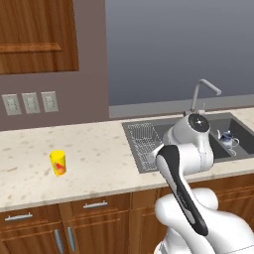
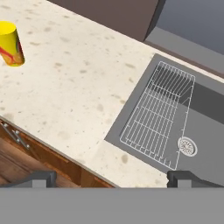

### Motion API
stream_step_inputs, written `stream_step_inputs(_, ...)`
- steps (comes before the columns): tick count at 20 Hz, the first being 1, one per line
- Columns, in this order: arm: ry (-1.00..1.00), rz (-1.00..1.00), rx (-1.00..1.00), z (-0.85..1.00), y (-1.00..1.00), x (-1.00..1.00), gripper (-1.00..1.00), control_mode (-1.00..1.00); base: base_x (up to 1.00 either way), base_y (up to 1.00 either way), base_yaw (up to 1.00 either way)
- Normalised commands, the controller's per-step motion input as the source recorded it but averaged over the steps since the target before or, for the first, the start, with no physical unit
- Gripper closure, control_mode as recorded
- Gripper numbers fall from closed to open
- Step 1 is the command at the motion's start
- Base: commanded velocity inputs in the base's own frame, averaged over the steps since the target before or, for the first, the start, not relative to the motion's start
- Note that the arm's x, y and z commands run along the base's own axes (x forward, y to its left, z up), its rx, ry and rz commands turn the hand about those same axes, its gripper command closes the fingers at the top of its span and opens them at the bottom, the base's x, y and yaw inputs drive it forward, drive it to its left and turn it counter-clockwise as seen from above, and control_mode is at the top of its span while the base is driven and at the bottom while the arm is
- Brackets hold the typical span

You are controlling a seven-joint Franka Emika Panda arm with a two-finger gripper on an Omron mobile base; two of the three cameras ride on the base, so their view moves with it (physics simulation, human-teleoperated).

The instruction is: Place the cup in the left basin and the teapot in the right basin of the sink.

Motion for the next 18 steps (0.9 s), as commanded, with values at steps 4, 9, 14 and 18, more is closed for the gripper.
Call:
stream_step_inputs(4,0.00,0.00,0.00,0.00,0.00,0.00,-1.00,1.00,0.00,0.00,0.00)
stream_step_inputs(9,0.00,0.00,0.00,0.00,0.00,0.00,-1.00,1.00,0.00,0.00,0.00)
stream_step_inputs(14,0.00,0.00,0.00,0.00,0.09,0.00,-1.00,-1.00,0.00,0.00,0.00)
stream_step_inputs(18,0.00,0.00,0.04,0.00,0.19,0.00,-1.00,-1.00,0.00,0.00,0.00)
